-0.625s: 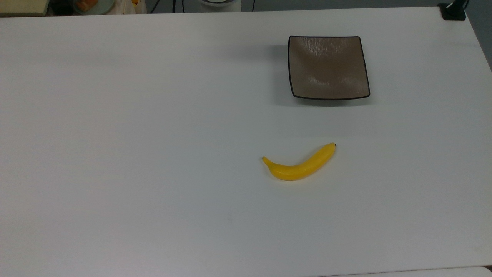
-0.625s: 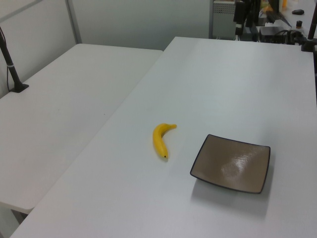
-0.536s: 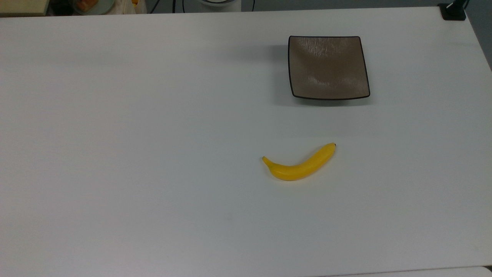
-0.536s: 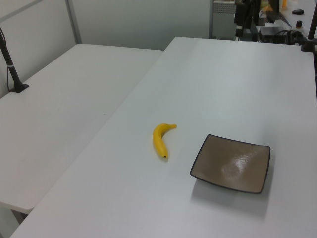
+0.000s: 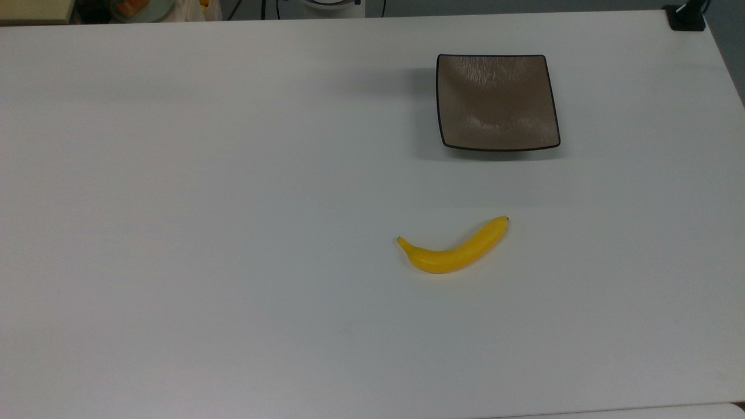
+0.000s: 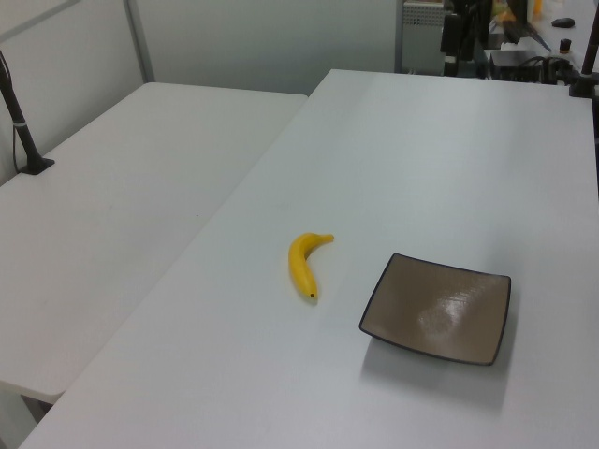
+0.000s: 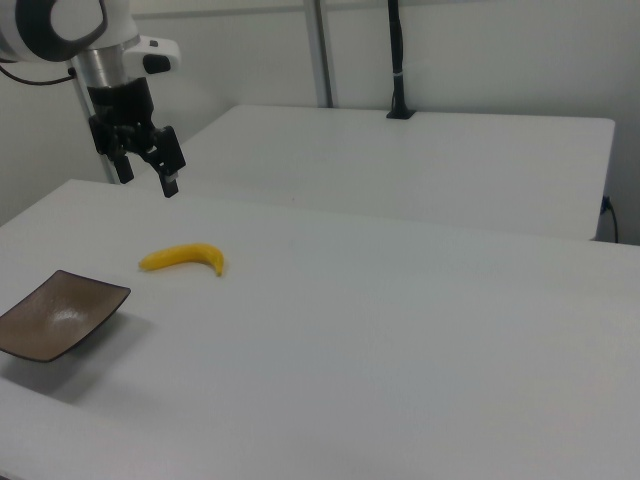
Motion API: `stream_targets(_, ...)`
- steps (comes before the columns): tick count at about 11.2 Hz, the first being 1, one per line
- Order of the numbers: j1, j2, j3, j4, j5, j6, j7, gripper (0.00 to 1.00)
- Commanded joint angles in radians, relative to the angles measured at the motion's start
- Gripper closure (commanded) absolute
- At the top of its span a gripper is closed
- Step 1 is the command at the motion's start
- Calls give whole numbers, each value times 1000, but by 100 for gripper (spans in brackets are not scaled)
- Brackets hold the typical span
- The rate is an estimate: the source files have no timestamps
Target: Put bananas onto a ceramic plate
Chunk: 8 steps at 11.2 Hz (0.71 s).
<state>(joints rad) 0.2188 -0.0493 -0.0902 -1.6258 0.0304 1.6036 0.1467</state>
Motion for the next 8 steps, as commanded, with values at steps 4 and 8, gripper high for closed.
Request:
stream_targets(4, 95, 150, 4, 124, 29, 44, 369, 0)
stream_targets(8, 137, 245, 52, 182, 20, 189, 764, 0)
